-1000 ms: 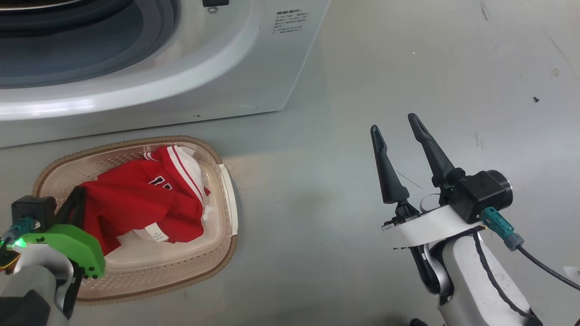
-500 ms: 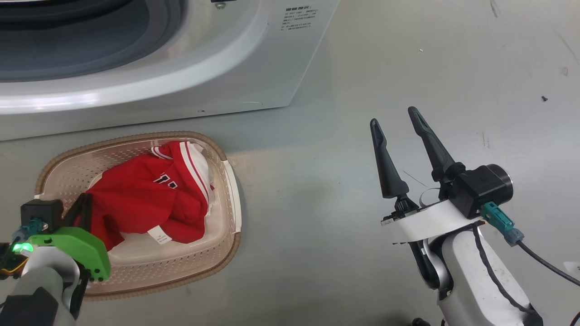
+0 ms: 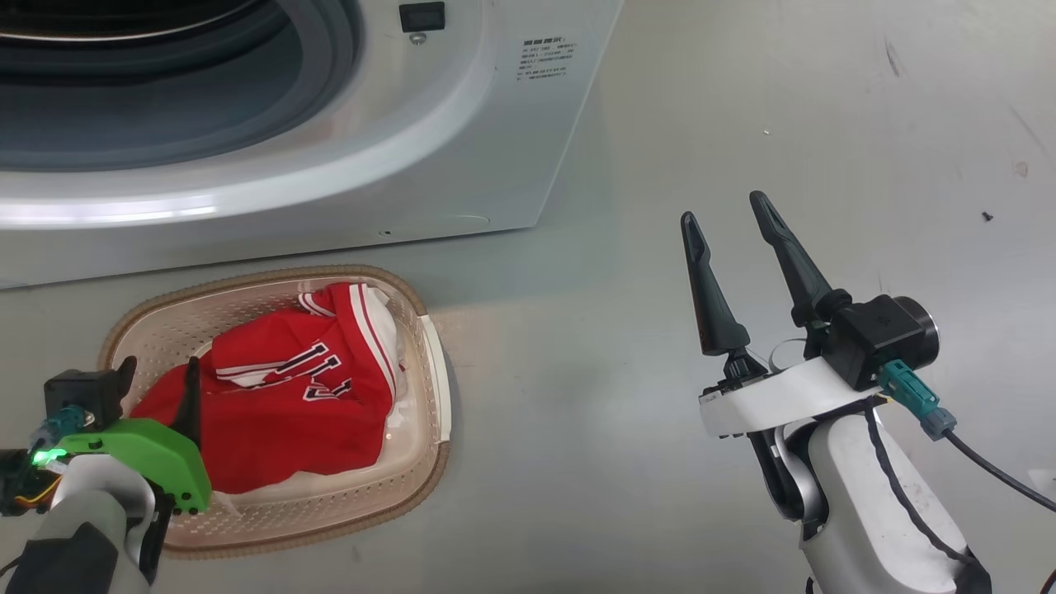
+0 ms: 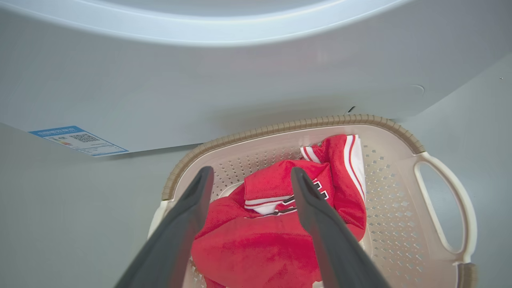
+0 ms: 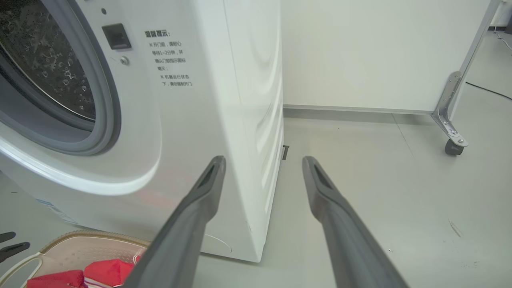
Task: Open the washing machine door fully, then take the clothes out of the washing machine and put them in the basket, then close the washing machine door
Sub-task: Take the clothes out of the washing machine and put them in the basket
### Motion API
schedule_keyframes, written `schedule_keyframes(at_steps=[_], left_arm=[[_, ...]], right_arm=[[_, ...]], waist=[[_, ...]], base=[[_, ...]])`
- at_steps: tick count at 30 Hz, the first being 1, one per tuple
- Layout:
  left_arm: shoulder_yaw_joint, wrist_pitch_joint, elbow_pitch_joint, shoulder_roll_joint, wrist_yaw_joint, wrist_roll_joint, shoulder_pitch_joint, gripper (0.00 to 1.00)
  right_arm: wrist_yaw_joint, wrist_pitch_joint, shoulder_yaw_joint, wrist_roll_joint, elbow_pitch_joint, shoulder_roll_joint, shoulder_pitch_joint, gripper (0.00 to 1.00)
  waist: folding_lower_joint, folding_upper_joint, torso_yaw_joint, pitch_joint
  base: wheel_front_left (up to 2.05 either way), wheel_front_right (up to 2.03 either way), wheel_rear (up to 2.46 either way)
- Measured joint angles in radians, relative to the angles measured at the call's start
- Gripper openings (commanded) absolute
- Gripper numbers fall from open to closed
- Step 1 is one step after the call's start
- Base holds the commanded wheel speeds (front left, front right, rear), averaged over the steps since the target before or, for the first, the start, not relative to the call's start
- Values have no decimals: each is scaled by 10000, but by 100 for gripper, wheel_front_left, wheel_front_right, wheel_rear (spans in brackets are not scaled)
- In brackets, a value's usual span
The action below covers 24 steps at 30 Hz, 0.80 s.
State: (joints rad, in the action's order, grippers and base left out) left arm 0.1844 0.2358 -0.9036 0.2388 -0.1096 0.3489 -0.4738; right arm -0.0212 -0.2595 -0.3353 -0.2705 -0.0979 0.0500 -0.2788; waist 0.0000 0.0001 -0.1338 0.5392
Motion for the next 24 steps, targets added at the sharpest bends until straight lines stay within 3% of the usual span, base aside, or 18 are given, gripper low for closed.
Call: schedule_keyframes(at_steps=[11,24], left_arm=[[-19,163,798,-311,-13,-44,-176,100],[-807,163,3655,-512,-12,-253,35,100]], right_arm=[[21,0,389,-33,-207,4,1,100],[144,0,815,-119,-403,4,450,100]], waist=[[0,0,294,-995],[0,0,779,-2446]], base=[[0,0,0],[0,0,0]])
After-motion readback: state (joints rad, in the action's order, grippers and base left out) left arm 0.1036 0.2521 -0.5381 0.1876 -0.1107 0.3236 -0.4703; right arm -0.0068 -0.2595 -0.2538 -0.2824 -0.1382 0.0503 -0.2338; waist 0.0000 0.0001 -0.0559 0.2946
